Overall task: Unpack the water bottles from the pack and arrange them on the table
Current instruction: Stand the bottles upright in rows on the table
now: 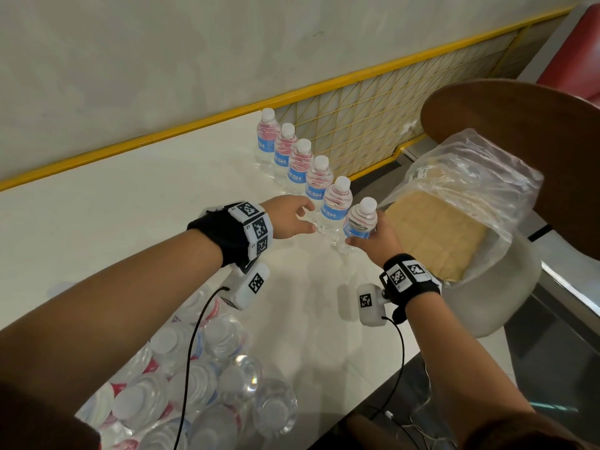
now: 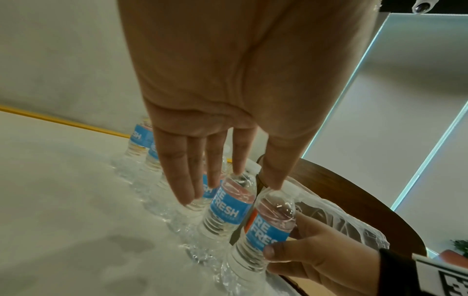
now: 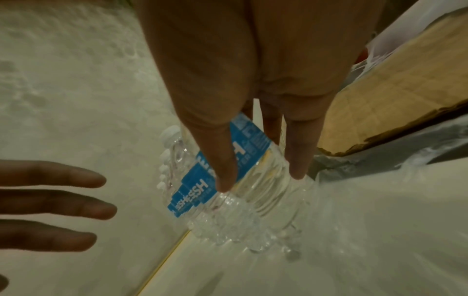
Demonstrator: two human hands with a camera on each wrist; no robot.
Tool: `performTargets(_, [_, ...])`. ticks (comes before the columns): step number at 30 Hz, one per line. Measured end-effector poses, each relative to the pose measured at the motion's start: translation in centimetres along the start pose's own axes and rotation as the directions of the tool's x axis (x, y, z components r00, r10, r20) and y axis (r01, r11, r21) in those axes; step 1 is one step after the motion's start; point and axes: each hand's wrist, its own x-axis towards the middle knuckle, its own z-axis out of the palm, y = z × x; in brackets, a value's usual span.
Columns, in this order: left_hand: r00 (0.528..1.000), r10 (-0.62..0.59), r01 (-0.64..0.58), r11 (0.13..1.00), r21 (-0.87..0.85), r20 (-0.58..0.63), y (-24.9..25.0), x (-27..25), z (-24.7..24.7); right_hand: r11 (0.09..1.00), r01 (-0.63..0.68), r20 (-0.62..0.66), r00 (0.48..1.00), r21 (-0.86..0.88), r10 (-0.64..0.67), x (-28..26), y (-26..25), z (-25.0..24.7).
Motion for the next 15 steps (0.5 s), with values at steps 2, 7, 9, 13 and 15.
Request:
performTargets(2, [0.998,0.042,-0.042,0.999,-0.004,-0.036,0.4,0.1,0.0,0.999,0.005,0.02,1.0,0.047,-0.006,0.0,-0.1,0.0])
performTargets(7, [0.965,0.237,-0.225,0.968,0.106,-0.109,2.2,1.2,-0.6,0.997,0.003,0.066,0.998,0.083,-0.009,0.0,0.3,-0.2])
performTargets(9, [0.961,0.261,-0.242,0.953,0.183,-0.087,3.0,2.2,-0.6,0.997,0.002,0.078,0.997,0.075,-0.008,0.0,0.2,-0.3])
performTargets(13, [0.964,0.266,-0.249,0.912,0.325,-0.01,4.1,3.6,-0.4,0.998,-0.003,0.055,0.998,0.068,-0.001,-0.1,0.0,-0.2])
performTargets(15, [0.966,0.258,-0.248,0.905,0.345,0.018,4.3,3.9,-0.3,0.995,-0.016,0.013,1.0,0.101,0.015,-0.5,-0.2,0.3])
